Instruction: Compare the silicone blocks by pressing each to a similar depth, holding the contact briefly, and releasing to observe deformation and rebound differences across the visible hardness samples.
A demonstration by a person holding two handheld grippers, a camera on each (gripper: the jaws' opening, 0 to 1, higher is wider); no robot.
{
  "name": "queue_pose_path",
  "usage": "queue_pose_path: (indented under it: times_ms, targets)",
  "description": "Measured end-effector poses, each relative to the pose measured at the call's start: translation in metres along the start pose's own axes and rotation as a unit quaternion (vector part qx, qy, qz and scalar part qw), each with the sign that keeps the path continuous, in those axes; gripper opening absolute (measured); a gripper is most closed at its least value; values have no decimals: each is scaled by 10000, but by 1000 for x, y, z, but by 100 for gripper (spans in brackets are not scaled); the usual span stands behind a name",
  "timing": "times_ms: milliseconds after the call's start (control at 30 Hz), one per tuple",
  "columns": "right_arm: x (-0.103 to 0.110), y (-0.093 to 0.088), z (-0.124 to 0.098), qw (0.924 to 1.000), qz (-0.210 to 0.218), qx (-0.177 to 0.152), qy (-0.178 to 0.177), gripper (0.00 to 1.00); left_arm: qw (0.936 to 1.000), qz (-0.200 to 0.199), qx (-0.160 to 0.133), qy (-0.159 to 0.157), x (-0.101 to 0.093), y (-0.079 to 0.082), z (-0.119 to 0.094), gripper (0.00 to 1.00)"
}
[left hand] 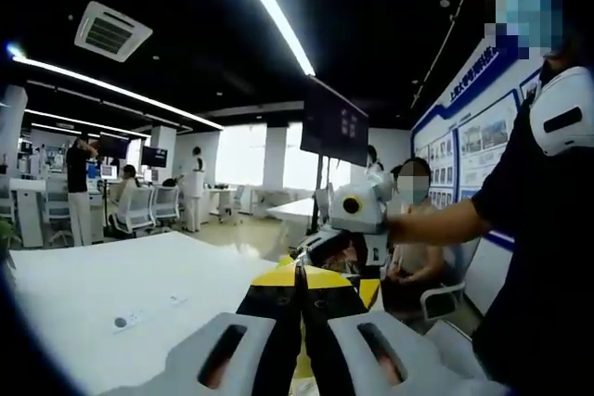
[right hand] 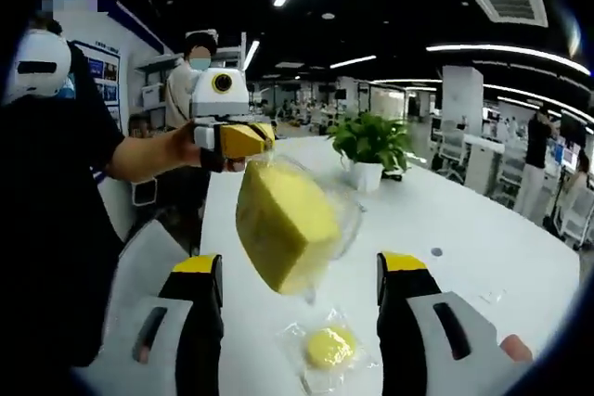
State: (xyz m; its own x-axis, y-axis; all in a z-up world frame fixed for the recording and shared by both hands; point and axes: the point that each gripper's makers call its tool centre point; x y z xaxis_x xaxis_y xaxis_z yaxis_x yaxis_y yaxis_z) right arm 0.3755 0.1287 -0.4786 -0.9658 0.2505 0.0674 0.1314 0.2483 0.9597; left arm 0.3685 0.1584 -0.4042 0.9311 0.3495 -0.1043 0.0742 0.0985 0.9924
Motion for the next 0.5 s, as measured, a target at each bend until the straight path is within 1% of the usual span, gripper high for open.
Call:
queue_pose_path:
  times_ms: [133, 200, 267, 300, 400, 500]
  targets:
    - [5, 9, 8, 9995, 40, -257, 194, 57, 10000, -52, -55, -55, -3, 3, 0, 0]
    - [4, 12, 13, 9988, 165, -348, 313, 56, 9999, -61, -77, -95, -5, 4, 2, 0]
    - [6, 16, 18, 9969, 336, -510, 486, 55, 9998, -57, -85, -157, -7, 4, 3, 0]
    - [9, 19, 21, 9953, 413, -609, 627, 54, 9998, -59, -88, -157, -7, 3, 4, 0]
    - [11, 17, 27, 9925, 593, -697, 810, 51, 9997, -32, -96, -203, -9, 2, 5, 0]
    - [11, 12, 33, 9906, 722, -744, 897, 45, 9996, -106, -156, -196, -7, 1, 4, 0]
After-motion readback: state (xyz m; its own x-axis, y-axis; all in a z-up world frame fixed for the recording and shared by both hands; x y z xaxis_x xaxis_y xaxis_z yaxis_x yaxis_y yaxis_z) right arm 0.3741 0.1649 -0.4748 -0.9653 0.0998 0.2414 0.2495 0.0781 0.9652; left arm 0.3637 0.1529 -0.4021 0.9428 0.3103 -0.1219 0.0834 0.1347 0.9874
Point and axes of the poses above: the point that each gripper's makers call its tool centre point, and the gripper's own axes: z roughly forward along the fingers, x roughly to its left, y roughly out of its top
